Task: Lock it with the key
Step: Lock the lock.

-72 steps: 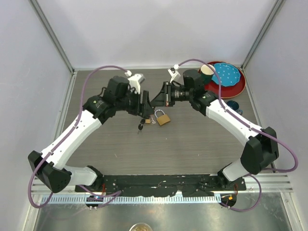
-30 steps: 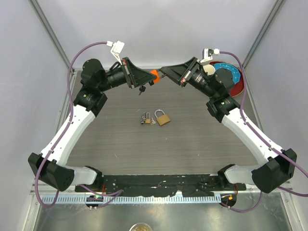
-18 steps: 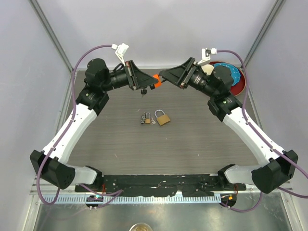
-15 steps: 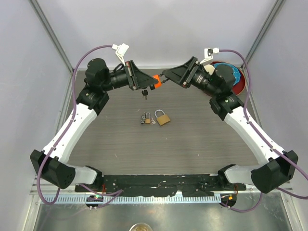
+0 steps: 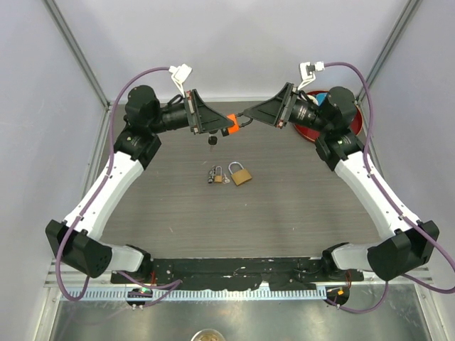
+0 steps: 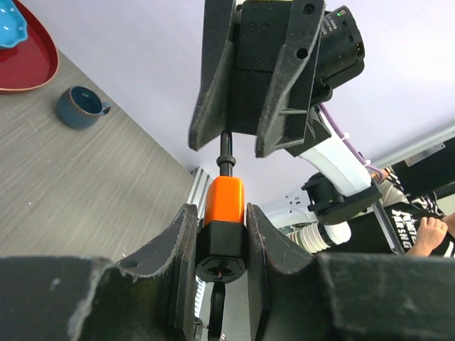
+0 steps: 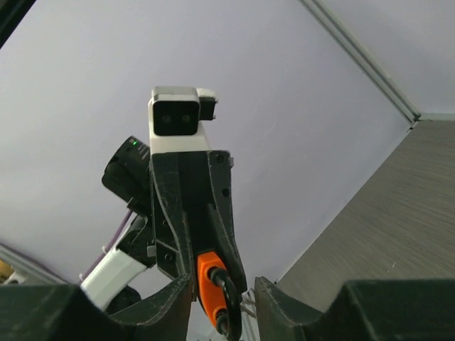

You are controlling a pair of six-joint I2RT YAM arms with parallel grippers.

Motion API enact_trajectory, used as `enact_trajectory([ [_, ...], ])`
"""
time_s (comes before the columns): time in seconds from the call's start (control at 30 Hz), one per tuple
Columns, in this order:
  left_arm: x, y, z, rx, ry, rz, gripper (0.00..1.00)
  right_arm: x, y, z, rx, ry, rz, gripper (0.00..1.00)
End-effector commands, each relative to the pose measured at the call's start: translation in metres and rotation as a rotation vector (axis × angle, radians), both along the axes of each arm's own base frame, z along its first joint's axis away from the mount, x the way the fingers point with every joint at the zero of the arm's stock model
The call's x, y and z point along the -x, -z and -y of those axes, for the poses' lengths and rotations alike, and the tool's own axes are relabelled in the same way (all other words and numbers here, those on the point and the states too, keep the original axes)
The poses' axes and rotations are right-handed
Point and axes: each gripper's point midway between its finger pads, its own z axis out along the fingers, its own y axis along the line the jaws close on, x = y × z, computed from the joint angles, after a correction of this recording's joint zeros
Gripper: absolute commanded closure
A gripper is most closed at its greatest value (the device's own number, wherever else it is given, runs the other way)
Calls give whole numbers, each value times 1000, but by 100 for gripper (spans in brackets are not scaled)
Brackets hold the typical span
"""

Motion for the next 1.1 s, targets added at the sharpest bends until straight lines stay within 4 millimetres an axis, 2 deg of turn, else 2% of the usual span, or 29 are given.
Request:
enact_trajectory([
  [0.0, 9, -19, 0, 43, 59, 66, 100, 23, -20, -1, 23, -114, 126, 57],
  [0.27, 9, -22, 1, 51, 77, 58, 100, 19, -8, 7, 56, -103, 118, 77],
  [0.43, 12, -25, 2, 71, 94, 61, 100, 16, -6, 10, 64, -94, 122, 81],
  [0.53, 13, -27, 3, 89, 117, 46, 100, 14, -6, 10, 64, -87, 124, 89],
  [0.6, 14, -27, 3, 95, 125, 32, 100, 13, -7, 10, 64, -84, 127, 98],
  [1.07, 15, -45, 5, 165, 148, 39, 100, 14, -7, 7, 61, -84, 128, 98],
])
